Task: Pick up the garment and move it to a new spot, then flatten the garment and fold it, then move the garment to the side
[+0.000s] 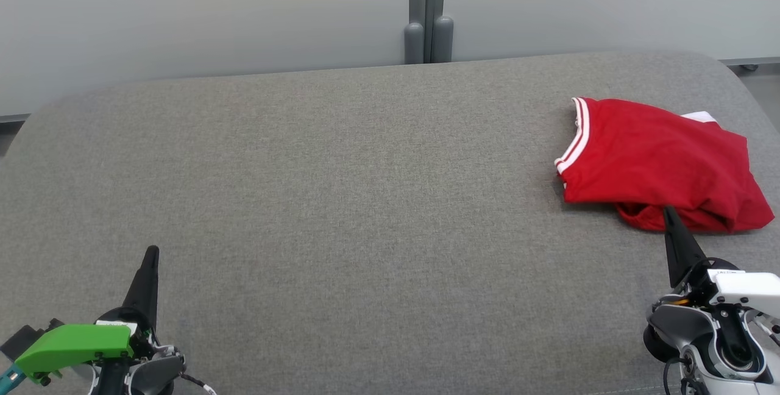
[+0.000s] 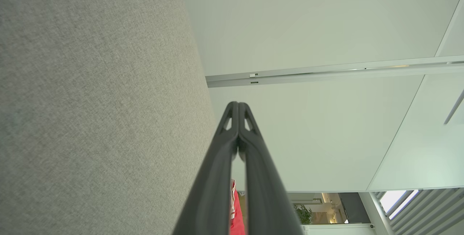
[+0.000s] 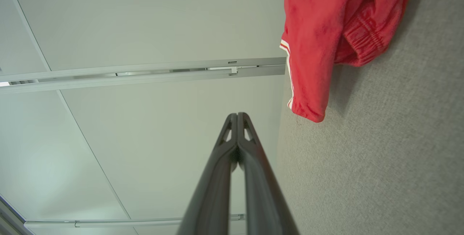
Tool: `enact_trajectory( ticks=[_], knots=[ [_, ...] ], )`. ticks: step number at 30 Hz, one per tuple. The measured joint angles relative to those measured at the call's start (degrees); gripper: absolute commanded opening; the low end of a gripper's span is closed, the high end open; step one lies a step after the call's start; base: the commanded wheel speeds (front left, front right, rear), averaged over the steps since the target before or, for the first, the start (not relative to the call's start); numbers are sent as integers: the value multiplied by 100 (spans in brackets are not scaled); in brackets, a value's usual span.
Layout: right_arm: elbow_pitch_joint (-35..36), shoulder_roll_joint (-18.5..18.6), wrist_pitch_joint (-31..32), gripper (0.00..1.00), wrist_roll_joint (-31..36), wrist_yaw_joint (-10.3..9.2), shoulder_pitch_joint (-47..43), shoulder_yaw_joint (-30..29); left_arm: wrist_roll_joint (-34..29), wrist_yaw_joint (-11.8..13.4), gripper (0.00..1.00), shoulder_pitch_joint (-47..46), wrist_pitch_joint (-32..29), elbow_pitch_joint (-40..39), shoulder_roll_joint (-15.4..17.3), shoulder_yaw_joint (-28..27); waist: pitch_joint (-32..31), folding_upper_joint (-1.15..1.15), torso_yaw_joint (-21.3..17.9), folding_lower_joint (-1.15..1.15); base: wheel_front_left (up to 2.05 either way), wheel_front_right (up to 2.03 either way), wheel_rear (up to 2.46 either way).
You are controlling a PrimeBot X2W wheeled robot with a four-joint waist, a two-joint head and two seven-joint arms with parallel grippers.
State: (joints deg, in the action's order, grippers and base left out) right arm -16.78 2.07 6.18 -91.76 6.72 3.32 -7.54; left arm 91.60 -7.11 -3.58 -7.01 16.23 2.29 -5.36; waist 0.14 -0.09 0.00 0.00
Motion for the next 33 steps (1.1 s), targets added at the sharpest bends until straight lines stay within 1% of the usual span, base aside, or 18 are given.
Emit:
enact_trajectory(
  ticks=[33],
  knots=[
    [26,0,0,0,0,1,2,-4,0,0,0,0,3,-16,-3,7,2,0,-1,0,0,0,0]
  ],
)
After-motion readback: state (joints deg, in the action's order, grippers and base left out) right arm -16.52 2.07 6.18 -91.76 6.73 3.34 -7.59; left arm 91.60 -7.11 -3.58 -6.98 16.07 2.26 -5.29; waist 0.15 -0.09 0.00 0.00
